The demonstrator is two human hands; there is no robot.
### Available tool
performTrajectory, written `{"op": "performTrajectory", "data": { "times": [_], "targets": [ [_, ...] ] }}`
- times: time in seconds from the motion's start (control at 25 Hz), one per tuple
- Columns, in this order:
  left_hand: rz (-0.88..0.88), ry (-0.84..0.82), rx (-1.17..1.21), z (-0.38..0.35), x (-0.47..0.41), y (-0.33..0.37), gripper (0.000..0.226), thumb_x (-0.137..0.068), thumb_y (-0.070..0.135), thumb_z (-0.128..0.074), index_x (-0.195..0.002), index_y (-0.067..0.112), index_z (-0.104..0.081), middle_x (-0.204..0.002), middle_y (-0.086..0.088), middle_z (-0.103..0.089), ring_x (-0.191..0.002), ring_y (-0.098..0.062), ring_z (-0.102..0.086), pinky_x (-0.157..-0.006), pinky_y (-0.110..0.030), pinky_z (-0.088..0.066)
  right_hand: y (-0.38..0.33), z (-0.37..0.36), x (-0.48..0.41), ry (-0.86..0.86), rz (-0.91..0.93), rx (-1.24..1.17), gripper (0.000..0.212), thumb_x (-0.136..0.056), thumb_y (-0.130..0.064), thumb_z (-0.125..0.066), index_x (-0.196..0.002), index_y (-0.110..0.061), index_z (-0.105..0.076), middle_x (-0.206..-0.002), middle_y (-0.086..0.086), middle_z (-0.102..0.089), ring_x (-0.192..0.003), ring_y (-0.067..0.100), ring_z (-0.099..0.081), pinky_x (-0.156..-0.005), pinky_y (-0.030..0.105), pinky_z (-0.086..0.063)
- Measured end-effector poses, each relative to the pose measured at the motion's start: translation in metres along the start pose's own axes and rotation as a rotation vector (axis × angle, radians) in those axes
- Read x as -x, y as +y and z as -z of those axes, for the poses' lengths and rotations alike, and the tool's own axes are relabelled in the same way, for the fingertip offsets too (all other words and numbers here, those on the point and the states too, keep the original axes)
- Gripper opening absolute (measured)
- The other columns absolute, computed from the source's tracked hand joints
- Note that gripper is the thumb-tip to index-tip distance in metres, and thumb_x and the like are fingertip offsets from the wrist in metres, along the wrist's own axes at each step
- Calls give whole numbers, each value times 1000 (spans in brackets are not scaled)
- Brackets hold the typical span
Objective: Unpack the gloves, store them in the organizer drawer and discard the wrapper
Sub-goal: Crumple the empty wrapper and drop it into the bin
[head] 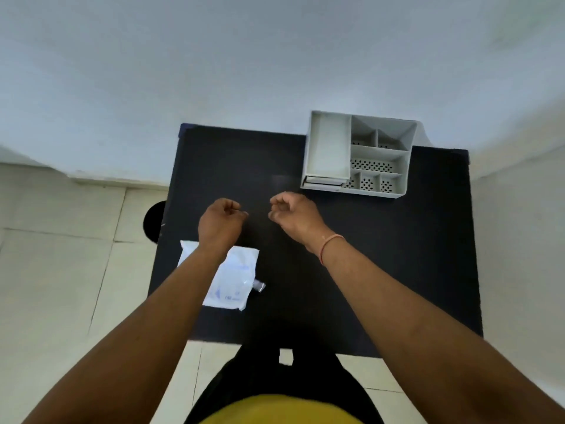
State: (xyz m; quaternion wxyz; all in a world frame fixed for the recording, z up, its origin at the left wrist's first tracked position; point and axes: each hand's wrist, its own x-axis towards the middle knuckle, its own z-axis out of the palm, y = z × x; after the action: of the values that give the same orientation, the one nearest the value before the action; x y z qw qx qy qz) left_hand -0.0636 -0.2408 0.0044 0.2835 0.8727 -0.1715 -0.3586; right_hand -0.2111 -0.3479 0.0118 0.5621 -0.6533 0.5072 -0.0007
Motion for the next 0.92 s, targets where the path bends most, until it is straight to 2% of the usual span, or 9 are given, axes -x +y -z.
{"op": "performTrajectory", "data": {
  "times": [0.12,0.24,0.32,0.4,0.52,0.64,0.72,0.84,0.92],
  "targets": [
    [90,73,-67,44,10,-55,23,-91,27,-77,-112,19,-72,-109,-2,-76,-103,-25,-71,-94,-40,-56,-13,-54,4,-241,45,309,53,-93,-24,-76,-143,-16,-61,-142,6,-67,-128,21,-64,-108,35,-52],
    [177,-1,-171,64,17,-105,38,-90,30,-80,-124,17,-70,-124,-7,-76,-103,-26,-69,-88,-33,-49,-14,-108,1,-341,104,659,67,-94,-32,-74,-153,-14,-49,-151,11,-58,-138,32,-55,-111,45,-50],
    [209,-102,-195,69,26,-131,55,-88,34,-84,-135,16,-65,-134,-11,-72,-114,-31,-70,-93,-37,-54,-6,-133,0,-376,79,845,61,-92,-35,-74,-146,-14,-53,-144,13,-61,-135,37,-55,-106,49,-53],
    [216,-180,-175,71,38,-151,70,-85,34,-88,-145,16,-58,-143,-13,-67,-124,-35,-67,-101,-42,-55,5,-150,2,-383,59,958,41,-91,-35,-71,-126,-13,-67,-130,12,-69,-125,37,-62,-101,45,-55],
    [229,-224,-90,73,59,-179,85,-79,28,-94,-152,19,-52,-149,-12,-62,-130,-34,-64,-106,-46,-57,14,-163,16,-389,66,929,23,-91,-32,-72,-103,-13,-78,-111,9,-77,-109,30,-71,-96,37,-56],
    [142,-280,-151,72,73,-191,98,-76,32,-94,-159,24,-44,-159,-9,-56,-137,-32,-59,-111,-46,-53,11,-161,32,-416,-150,473,11,-91,-26,-74,-86,-16,-72,-96,6,-75,-90,23,-71,-83,38,-58],
    [68,-289,-215,67,83,-190,99,-80,31,-92,-162,22,-39,-162,-8,-52,-144,-32,-55,-116,-45,-48,11,-156,41,-397,-190,360,12,-92,-28,-73,-97,-18,-68,-102,5,-72,-92,22,-70,-85,41,-60],
    [54,-252,-237,51,98,-195,104,-80,31,-92,-165,22,-32,-166,-6,-46,-150,-29,-47,-121,-43,-41,23,-153,46,-377,-104,641,55,-88,-36,-80,-133,-15,-57,-127,7,-66,-117,29,-68,-88,37,-56],
    [43,-268,-302,35,104,-209,111,-80,31,-92,-168,22,-25,-173,-6,-35,-158,-28,-36,-126,-44,-34,36,-160,49,-396,-143,687,51,-86,-37,-82,-126,-14,-62,-125,8,-69,-115,30,-70,-82,36,-57]
  ]
}}
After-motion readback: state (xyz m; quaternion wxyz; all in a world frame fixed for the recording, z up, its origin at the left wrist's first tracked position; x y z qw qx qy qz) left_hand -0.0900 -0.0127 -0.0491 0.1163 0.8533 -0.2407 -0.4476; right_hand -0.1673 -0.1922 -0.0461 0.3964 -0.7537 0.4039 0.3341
